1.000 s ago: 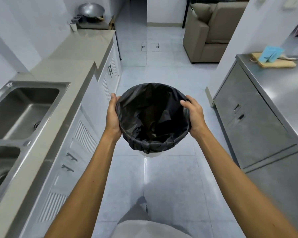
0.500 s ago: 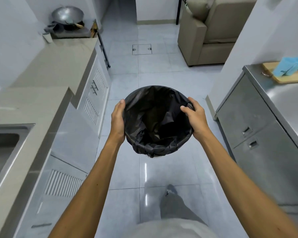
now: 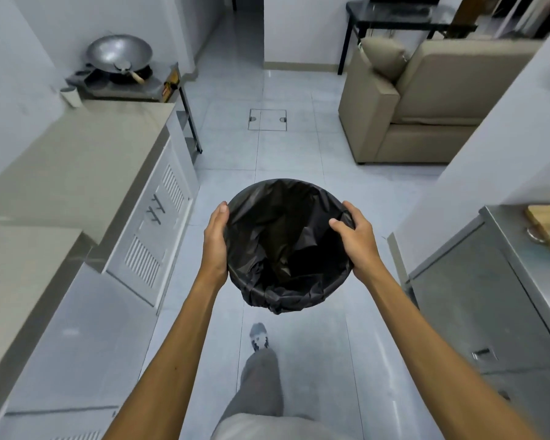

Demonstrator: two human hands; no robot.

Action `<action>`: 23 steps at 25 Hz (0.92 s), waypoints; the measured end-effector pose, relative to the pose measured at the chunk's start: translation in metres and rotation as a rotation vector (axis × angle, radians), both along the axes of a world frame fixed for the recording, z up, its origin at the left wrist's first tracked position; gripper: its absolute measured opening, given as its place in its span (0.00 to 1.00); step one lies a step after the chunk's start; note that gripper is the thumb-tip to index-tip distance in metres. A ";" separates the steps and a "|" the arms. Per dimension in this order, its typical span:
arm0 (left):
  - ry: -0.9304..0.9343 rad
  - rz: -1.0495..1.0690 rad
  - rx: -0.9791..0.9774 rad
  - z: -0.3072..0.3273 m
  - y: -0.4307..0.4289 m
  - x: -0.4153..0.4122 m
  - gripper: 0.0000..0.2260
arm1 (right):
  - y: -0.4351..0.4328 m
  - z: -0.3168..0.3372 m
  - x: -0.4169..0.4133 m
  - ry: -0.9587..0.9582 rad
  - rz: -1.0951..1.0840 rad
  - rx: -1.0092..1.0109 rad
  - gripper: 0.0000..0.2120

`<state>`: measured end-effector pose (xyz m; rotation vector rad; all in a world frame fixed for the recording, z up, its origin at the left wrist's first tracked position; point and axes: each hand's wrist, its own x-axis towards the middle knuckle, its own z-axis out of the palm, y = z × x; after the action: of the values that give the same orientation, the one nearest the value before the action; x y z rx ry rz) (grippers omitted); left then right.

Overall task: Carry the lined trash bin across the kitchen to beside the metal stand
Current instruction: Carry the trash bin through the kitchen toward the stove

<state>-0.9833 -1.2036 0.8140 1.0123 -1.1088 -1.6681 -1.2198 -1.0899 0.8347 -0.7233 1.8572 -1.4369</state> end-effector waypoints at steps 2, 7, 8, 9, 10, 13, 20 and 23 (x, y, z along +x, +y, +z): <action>0.008 0.000 0.005 -0.006 -0.055 -0.027 0.26 | -0.053 -0.006 -0.025 0.000 -0.011 -0.010 0.28; 0.008 -0.074 0.012 0.004 -0.209 -0.094 0.29 | -0.187 0.000 -0.088 -0.045 -0.085 0.002 0.28; 0.010 -0.101 0.010 0.007 -0.233 -0.107 0.29 | -0.209 0.002 -0.100 -0.055 -0.099 0.002 0.28; 0.028 -0.128 0.004 0.008 -0.255 -0.119 0.28 | -0.231 0.003 -0.112 -0.057 -0.106 -0.005 0.28; 0.031 -0.141 0.005 0.009 -0.282 -0.133 0.28 | -0.256 0.004 -0.124 -0.057 -0.107 -0.013 0.28; 0.045 -0.155 0.045 0.003 -0.363 -0.174 0.30 | -0.335 -0.001 -0.167 -0.079 -0.120 -0.034 0.28; 0.025 -0.120 0.076 -0.002 -0.540 -0.292 0.37 | -0.521 -0.008 -0.291 -0.141 -0.093 -0.032 0.29; -0.029 -0.034 0.065 0.000 -0.612 -0.352 0.34 | -0.599 -0.003 -0.351 -0.149 -0.070 -0.029 0.27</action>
<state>-1.3350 -1.8152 0.8145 1.0668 -1.1025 -1.7311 -1.5712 -1.6891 0.8321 -0.5543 1.7656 -1.5218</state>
